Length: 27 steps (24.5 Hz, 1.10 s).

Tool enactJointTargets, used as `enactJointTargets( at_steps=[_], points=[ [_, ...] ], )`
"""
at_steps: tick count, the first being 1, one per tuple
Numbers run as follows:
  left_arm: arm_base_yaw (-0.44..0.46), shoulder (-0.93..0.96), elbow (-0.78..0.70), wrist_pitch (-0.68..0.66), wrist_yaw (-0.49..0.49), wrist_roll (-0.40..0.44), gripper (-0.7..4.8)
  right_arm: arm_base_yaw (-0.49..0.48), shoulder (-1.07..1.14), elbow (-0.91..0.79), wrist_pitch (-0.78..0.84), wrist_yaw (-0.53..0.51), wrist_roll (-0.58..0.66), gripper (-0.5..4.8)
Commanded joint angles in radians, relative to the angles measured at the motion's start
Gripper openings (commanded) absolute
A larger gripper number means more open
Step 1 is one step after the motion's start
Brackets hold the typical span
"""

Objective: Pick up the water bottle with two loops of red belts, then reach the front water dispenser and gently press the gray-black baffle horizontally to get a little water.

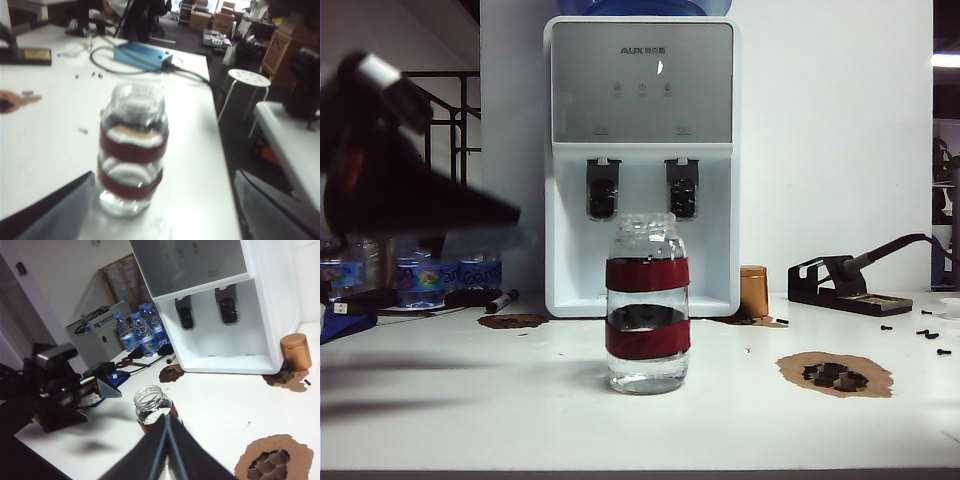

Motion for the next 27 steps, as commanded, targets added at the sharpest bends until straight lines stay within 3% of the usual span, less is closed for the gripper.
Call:
enactJointTargets(
  at_steps=[1,6,12,18,27],
  points=[
    [0.002,0.087,0.003,0.126,0.001,0.045,4.79,0.003,0.001,0.008,0.007,0.0,0.003,-0.02],
    [-0.01,0.209,0.003,0.209,0.019,0.045,4.79,0.003,0.001,0.011,0.014,-0.011,0.002,-0.02],
    [-0.061,0.217,0.003,0.252,0.001,0.046,4.79,0.003,0.001,0.096,-0.042,-0.011,-0.005,-0.02],
    [-0.144,0.223,0.004,0.343,-0.164,0.046,4.79,0.003,0.002,0.18,-0.187,-0.011,-0.005,-0.02],
    [-0.21,0.243,0.005,0.405,-0.265,0.046,4.79,0.003,0.002,0.207,-0.288,-0.013,0.006,-0.02]
  ],
)
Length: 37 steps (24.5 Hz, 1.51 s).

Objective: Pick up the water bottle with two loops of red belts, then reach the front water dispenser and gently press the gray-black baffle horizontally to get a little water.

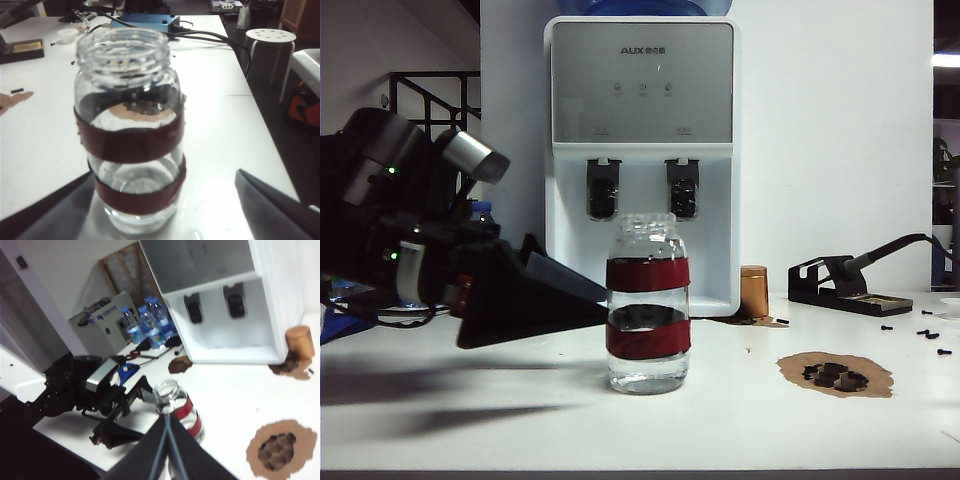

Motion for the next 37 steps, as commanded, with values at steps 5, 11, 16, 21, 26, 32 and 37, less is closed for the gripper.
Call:
enactJointTargets(
  at_steps=[5,11,16,21,26,32,37],
  points=[
    [-0.046,0.031,0.027,0.053,-0.115,0.003,4.79,0.003,0.001,0.007,-0.023,-0.01,0.018,-0.02],
    [-0.073,0.13,0.119,0.053,-0.224,0.002,4.79,0.003,0.001,0.008,-0.023,-0.01,0.018,-0.02],
    [-0.077,0.174,0.14,0.052,-0.222,0.002,4.79,0.003,0.001,0.007,-0.004,-0.057,0.018,-0.02],
    [-0.11,0.174,0.14,0.069,-0.23,0.001,4.79,0.003,0.001,0.007,0.035,-0.062,0.018,-0.02],
    [-0.154,0.174,0.141,0.087,-0.293,0.001,4.79,0.002,0.001,0.006,0.035,-0.056,0.014,-0.02],
    [-0.16,0.174,0.147,0.113,-0.34,-0.014,1.73,0.002,0.001,0.006,0.035,-0.063,0.014,-0.02],
    [-0.156,0.174,0.172,0.121,-0.481,-0.016,-0.05,0.002,0.001,0.006,0.035,-0.048,0.013,-0.02]
  ],
)
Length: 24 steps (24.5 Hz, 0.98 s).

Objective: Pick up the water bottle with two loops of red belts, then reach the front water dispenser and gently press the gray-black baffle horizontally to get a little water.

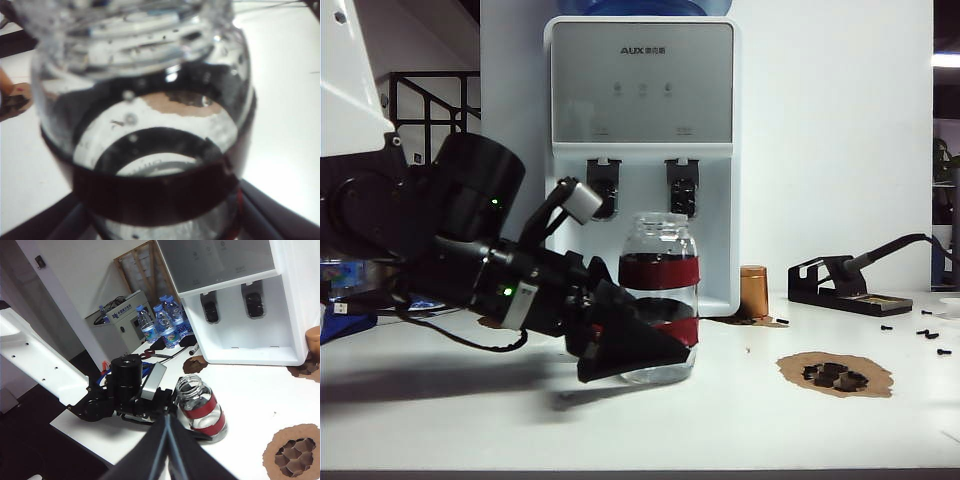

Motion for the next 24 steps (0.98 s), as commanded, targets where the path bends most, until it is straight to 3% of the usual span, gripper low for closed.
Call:
enactJointTargets(
  at_steps=[1,3,4,9,11,15,24],
  points=[
    [0.005,-0.001,0.029,0.029,-0.147,0.0,-0.05,0.002,0.001,0.005,0.017,0.014,-0.002,-0.02],
    [0.007,-0.003,0.056,0.104,-0.321,-0.045,-0.05,0.002,0.001,0.005,0.017,0.017,-0.002,-0.02],
    [0.013,-0.003,0.072,0.118,-0.363,-0.074,-0.05,0.002,0.001,0.005,0.017,0.019,-0.008,-0.02],
    [0.043,-0.003,0.169,0.056,-0.425,-0.147,-0.05,0.002,0.0,0.005,0.017,0.056,-0.017,-0.02],
    [0.056,-0.002,0.259,-0.06,-0.497,-0.177,-0.05,0.002,0.001,0.005,0.018,0.092,-0.017,-0.02],
    [0.082,-0.002,0.355,-0.183,-0.496,-0.281,-0.05,0.002,0.001,0.003,0.02,0.171,-0.03,-0.02],
    [0.119,0.0,0.364,-0.189,-0.535,-0.287,-0.05,0.002,0.001,-0.047,0.073,0.268,-0.069,-0.02]
  ],
)
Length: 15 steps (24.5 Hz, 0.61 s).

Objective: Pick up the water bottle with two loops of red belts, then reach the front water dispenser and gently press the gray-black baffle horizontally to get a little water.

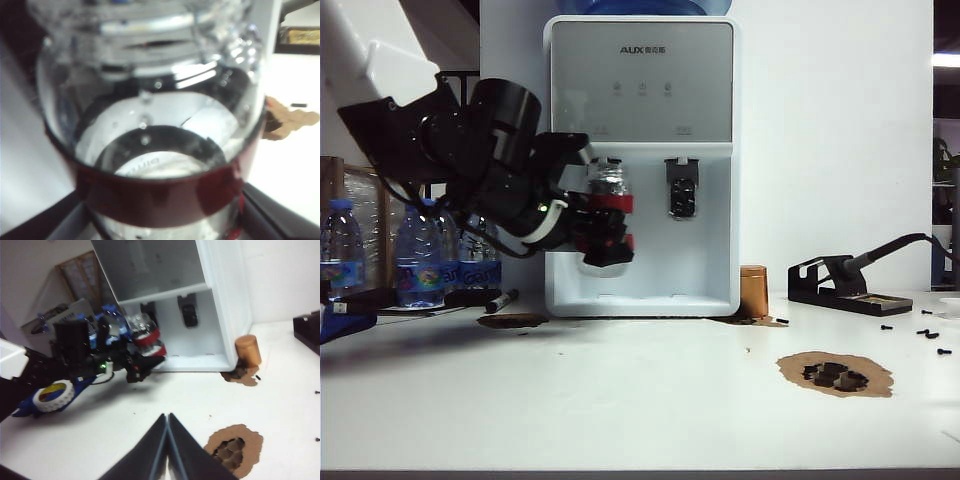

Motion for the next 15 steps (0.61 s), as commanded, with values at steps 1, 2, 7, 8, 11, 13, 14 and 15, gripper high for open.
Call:
enactJointTargets(
  at_steps=[1,2,7,8,11,13,14,15],
  points=[
    [0.023,-0.004,0.005,0.047,-0.022,-0.004,-0.05,0.002,0.001,-0.005,0.056,0.064,-0.006,-0.02],
    [0.029,0.001,0.005,0.045,-0.022,-0.004,-0.05,0.002,0.001,-0.006,0.068,0.099,-0.007,-0.02],
    [0.034,0.021,0.015,0.054,-0.014,-0.004,-0.05,0.002,0.002,-0.026,0.107,0.112,-0.008,-0.02],
    [0.034,0.026,0.025,0.054,-0.017,-0.004,-0.05,0.002,0.002,-0.031,0.108,0.112,-0.008,-0.02],
    [0.035,0.068,0.101,0.013,-0.022,-0.028,-0.05,0.002,0.002,-0.079,0.151,0.103,0.006,-0.02],
    [0.035,0.082,0.127,0.008,-0.022,-0.03,-0.05,0.002,0.002,-0.098,0.169,0.1,0.016,-0.02],
    [0.035,0.092,0.141,0.008,-0.022,-0.03,-0.05,0.002,0.002,-0.11,0.183,0.099,0.016,-0.02],
    [0.035,0.093,0.149,0.006,-0.023,-0.03,-0.05,0.002,0.002,-0.119,0.192,0.098,0.016,-0.02]
  ],
)
